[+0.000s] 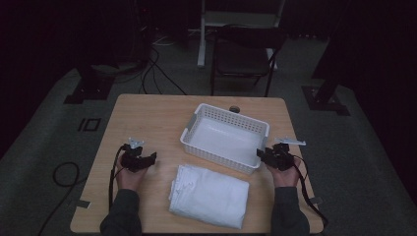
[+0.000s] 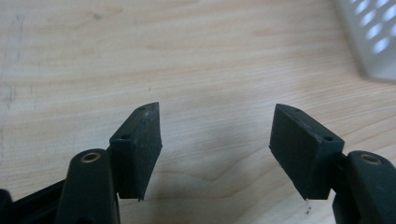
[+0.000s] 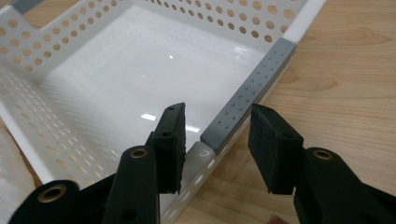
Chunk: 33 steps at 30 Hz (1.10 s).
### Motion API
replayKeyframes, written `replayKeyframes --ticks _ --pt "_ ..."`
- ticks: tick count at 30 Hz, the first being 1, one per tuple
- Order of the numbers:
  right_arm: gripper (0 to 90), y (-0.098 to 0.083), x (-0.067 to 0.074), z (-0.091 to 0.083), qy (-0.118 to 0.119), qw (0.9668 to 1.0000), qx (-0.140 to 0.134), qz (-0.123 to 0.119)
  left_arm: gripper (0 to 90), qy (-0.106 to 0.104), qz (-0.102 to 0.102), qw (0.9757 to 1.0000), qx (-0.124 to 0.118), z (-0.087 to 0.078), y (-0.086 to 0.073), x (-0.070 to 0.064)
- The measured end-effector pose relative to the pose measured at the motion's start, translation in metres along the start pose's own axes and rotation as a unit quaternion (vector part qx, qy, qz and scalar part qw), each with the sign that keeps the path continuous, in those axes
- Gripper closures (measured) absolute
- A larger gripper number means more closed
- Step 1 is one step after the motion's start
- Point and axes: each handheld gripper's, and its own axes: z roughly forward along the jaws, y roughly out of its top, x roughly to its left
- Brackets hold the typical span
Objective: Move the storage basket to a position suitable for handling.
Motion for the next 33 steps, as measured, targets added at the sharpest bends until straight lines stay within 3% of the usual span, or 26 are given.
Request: replayKeyframes --ticks 3,4,9,16,24,29,33 --pt "58.0 0.0 0.002 0.002 0.003 1.0 -0.002 0.0 35.7 -0.006 0.005 0.9998 -0.017 -0.007 0.002 -0.004" --pt "58.6 0.001 0.004 0.004 0.006 1.0 -0.004 -0.003 36.2 -0.014 -0.001 0.9994 -0.03 -0.011 0.004 -0.005" --pt "59.1 0.001 0.008 0.005 0.01 0.9999 -0.004 -0.01 37.9 -0.028 -0.009 0.9984 -0.048 -0.019 0.007 -0.007" --pt "59.8 0.003 0.011 0.009 0.015 0.9998 -0.006 -0.01 38.2 -0.04 -0.006 0.9978 -0.053 -0.022 0.014 -0.015" --pt "60.1 0.006 0.016 0.013 0.025 0.9995 -0.002 -0.018 39.2 -0.068 0.005 0.9958 -0.06 -0.022 0.028 -0.035" --pt "60.0 0.008 0.023 0.016 0.023 0.9993 -0.001 -0.031 40.4 -0.076 0.015 0.9945 -0.071 -0.023 0.04 -0.047" --pt "60.0 0.008 0.025 0.018 0.026 0.9992 -0.003 -0.032 42.5 -0.075 0.019 0.9948 -0.067 -0.019 0.047 -0.051"
